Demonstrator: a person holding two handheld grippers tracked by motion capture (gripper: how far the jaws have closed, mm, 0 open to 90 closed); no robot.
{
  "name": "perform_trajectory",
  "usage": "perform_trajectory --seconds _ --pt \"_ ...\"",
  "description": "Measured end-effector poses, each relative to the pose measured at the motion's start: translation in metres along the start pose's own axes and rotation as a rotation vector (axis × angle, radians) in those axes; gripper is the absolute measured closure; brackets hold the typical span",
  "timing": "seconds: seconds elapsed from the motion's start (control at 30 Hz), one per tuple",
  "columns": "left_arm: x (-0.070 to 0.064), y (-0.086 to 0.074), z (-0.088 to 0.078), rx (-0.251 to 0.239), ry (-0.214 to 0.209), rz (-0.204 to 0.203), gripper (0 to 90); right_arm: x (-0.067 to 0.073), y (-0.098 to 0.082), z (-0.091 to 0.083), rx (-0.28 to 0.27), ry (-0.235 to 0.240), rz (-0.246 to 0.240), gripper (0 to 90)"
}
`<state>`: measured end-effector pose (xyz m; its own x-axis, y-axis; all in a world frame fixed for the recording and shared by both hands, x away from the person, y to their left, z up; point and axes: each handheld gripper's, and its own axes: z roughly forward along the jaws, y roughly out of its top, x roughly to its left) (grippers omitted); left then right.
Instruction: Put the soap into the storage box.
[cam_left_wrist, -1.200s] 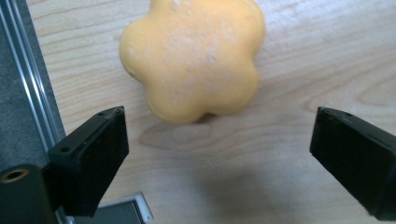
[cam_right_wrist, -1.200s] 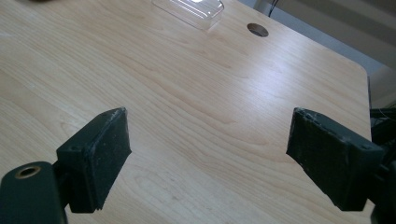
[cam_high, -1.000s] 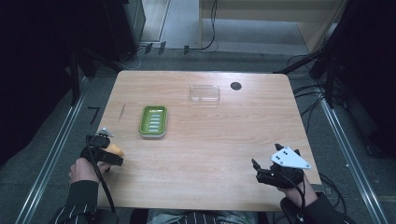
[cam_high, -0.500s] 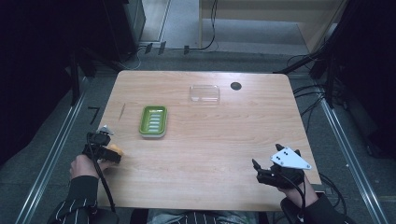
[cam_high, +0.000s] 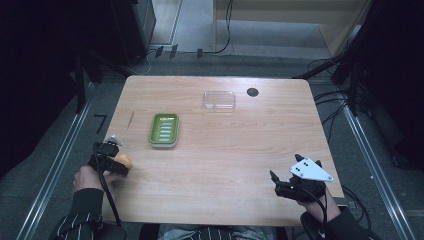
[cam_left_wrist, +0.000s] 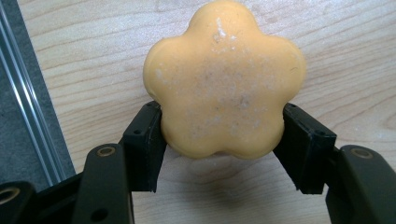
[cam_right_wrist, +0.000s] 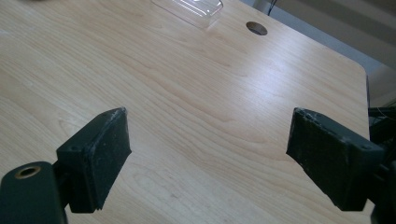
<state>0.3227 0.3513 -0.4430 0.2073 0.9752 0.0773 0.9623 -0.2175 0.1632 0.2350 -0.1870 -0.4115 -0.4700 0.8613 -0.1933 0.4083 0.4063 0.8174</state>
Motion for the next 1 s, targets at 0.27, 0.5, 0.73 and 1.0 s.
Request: perform_trajectory --seconds 0.27,0.5,0.73,1.0 --pt "-0.004 0.0043 0.0033 0.018 0.014 0.0 29.8 -0.0002 0.0 0.0002 0.0 0.0 -0.002 13.7" --pt "-0.0038 0.005 0.0036 0.018 0.023 0.002 35.9 -0.0001 -0.0001 0.0003 0.001 0.0 -0.003 13.8" --pt "-0.0032 0.004 0.0027 0.018 0.016 0.019 39.4 -0.0001 -0.0001 0.0001 0.001 -0.001 -0.002 13.7" --pt "-0.0019 0.0028 0.0023 0.014 0.004 0.042 39.7 -0.0005 -0.0003 0.0 -0.002 0.0 0.003 13.7"
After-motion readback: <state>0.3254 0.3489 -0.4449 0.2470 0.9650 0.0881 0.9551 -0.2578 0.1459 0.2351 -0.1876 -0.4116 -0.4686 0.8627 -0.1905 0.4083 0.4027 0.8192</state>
